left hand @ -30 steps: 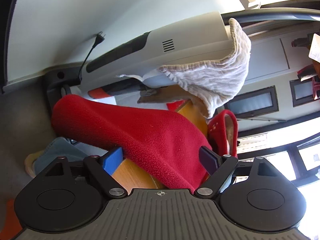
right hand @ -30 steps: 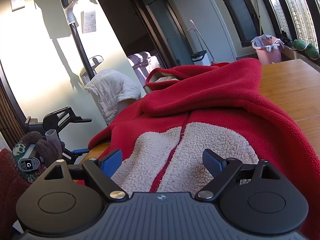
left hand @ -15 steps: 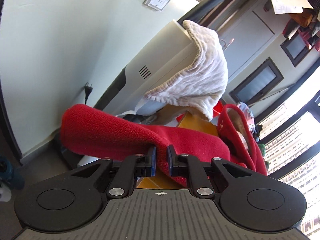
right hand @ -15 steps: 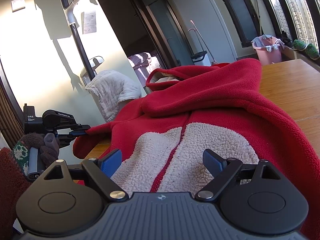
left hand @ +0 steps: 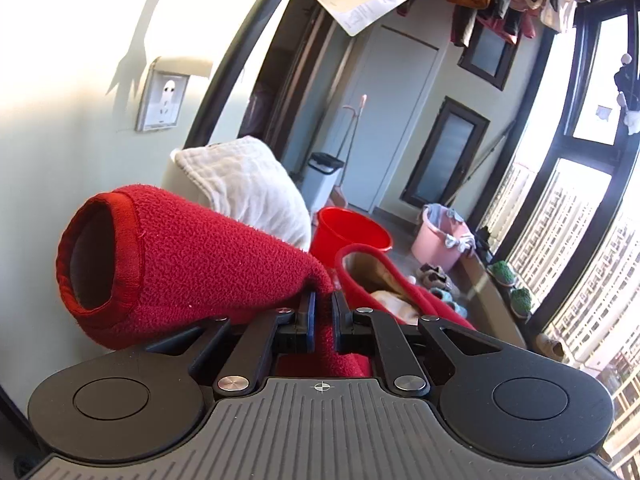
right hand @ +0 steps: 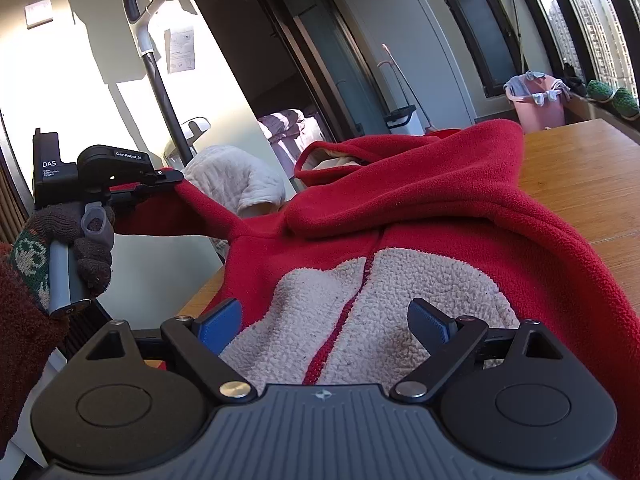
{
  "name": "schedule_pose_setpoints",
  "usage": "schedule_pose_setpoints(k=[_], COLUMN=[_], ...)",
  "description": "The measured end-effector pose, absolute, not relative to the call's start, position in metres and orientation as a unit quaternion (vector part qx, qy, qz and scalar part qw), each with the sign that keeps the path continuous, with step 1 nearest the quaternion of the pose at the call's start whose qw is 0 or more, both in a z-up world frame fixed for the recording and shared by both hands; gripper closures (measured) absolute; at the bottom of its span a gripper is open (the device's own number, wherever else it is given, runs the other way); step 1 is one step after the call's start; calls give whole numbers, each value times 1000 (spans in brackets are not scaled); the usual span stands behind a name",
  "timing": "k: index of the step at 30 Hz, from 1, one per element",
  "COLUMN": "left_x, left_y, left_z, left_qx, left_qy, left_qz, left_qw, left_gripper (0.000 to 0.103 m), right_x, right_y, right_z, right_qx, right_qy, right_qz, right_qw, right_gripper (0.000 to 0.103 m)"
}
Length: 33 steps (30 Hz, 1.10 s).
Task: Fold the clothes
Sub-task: 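Lift the sleeve with the left gripper and lay it across the hoodie body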
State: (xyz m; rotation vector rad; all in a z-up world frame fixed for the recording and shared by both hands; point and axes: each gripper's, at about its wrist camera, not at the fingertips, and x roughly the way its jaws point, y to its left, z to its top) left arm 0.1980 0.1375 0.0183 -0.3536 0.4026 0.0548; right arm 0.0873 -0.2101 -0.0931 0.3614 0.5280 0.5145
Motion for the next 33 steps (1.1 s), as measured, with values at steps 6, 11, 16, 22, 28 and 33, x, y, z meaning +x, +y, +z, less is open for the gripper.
schedule_pose_setpoints(k=[6, 11, 16, 22, 28, 33], left_x=[199, 198, 197, 197, 195, 187], left_y=[100, 66, 32, -8, -36, -55], left_z=[40, 46, 45, 36, 21, 16], left_qx=[-126, -83, -56, -25, -1, 27], left_qy=[180, 172, 178, 199, 226, 230], left_qz=[-11, -39, -75, -124, -180, -219], left_qw=[975, 981, 980, 972, 957, 948], left_gripper=[94, 94, 94, 94, 94, 93], right_x=[88, 87, 87, 86, 87, 86], right_y=[-211, -213, -214, -214, -216, -218], right_z=[-93, -94, -94, -94, -95, -95], right_qx=[178, 183, 189, 196, 204, 210], right_qy=[255, 251, 248, 247, 247, 247], right_qz=[254, 257, 261, 263, 265, 266], right_qw=[916, 915, 914, 912, 910, 908], right_gripper=[10, 10, 9, 7, 6, 5])
